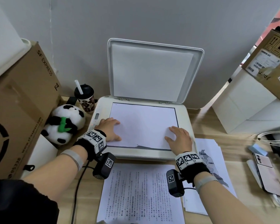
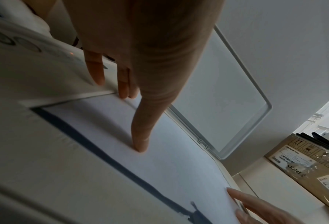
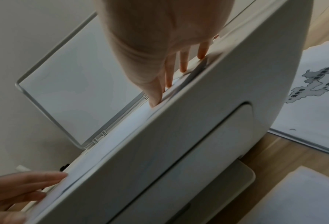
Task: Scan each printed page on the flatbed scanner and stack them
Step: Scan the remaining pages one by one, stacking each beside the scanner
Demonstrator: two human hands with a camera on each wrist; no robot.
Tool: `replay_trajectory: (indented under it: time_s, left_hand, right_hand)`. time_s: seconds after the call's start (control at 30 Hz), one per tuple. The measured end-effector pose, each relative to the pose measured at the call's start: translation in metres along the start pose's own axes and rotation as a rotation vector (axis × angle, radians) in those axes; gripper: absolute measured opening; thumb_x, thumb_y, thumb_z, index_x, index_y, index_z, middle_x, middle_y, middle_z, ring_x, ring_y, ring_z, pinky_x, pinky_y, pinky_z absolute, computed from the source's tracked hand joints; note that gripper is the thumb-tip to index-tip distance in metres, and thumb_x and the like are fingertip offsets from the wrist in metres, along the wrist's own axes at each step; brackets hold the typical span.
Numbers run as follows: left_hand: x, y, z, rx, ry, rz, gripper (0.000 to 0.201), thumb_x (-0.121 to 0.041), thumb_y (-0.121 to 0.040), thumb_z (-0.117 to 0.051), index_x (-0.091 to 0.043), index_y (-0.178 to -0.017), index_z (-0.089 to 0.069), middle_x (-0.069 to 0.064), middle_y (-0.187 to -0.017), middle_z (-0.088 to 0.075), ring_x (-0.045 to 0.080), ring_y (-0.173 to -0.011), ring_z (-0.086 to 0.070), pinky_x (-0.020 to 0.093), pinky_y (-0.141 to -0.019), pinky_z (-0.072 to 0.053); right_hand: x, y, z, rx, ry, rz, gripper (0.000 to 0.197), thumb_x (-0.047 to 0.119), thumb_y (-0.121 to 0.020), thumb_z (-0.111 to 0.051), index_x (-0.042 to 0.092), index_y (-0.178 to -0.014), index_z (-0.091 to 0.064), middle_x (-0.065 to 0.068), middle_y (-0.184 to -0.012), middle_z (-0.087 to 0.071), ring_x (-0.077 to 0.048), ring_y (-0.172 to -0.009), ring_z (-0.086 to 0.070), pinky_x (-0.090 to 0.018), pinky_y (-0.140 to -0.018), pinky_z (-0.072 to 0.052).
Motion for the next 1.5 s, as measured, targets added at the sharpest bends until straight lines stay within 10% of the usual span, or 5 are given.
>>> replay_trajectory:
  time_s: [0.63,0.87,1.13,1.23,1.5]
  left_hand:
    - [-0.004,0.001,0.003,0.037,-0.05,-0.011,0.079,-0.04,-0.076,-0.071,-0.03,-0.143,-0.03,-0.006,-0.155,-0.019,0.022,-0.141,-0.018,0.045,-0.111,-0.027]
    - [-0.005,-0.016,0.028,-0.189,0.202,-0.002,0.068,-0.036,-0.076,-0.073,-0.025,-0.136,-0.042,0.009,-0.142,-0.033,0.027,-0.13,-0.036,0.041,-0.11,-0.032]
    - [-0.023,-0.064,0.111,-0.286,0.947,0.102,0.071,-0.011,-0.089,-0.058,-0.012,-0.148,-0.018,0.011,-0.1,-0.059,0.02,-0.072,-0.06,0.03,-0.056,-0.047]
    - [-0.026,-0.073,0.131,-0.284,1.231,0.177,0.016,-0.015,-0.098,-0.043,-0.024,-0.111,-0.047,0.004,-0.074,-0.051,0.007,-0.041,-0.051,0.02,-0.044,-0.03]
    - [-0.015,-0.071,0.15,-0.451,1.343,0.138,0.045,-0.001,-0.092,-0.034,-0.016,-0.134,-0.04,0.002,-0.07,-0.058,0.008,-0.048,-0.045,0.016,-0.039,-0.027]
  right_hand:
    - [-0.001,-0.001,0.0,0.012,-0.018,-0.031,0.048,0.036,-0.09,-0.059,0.026,-0.136,-0.048,0.013,-0.147,-0.04,-0.012,-0.142,-0.023,-0.033,-0.115,-0.014]
    - [-0.014,-0.011,0.018,-0.248,-0.496,-0.118,0.03,0.014,-0.089,-0.06,0.013,-0.119,-0.061,-0.002,-0.135,-0.053,-0.02,-0.13,-0.042,-0.031,-0.11,-0.03]
    - [-0.041,-0.021,0.029,-0.34,-0.984,-0.447,0.024,0.0,-0.091,-0.048,0.013,-0.102,-0.065,-0.001,-0.101,-0.06,-0.019,-0.095,-0.056,-0.027,-0.083,-0.047]
    - [-0.048,-0.025,0.026,-0.324,-1.193,-0.55,0.024,0.003,-0.093,-0.049,0.019,-0.082,-0.063,0.001,-0.092,-0.06,-0.012,-0.077,-0.057,-0.02,-0.065,-0.045]
    - [-0.056,-0.023,0.035,-0.371,-1.26,-0.599,0.029,0.001,-0.091,-0.045,0.02,-0.077,-0.061,0.001,-0.083,-0.061,-0.011,-0.071,-0.057,-0.02,-0.062,-0.042]
Point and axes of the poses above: each hand's wrist, its own y-axis away from the middle knuckle, its own z-axis out of the back of the hand, x = y × z, the point moved 5 cm from there along -y, towards the middle knuckle
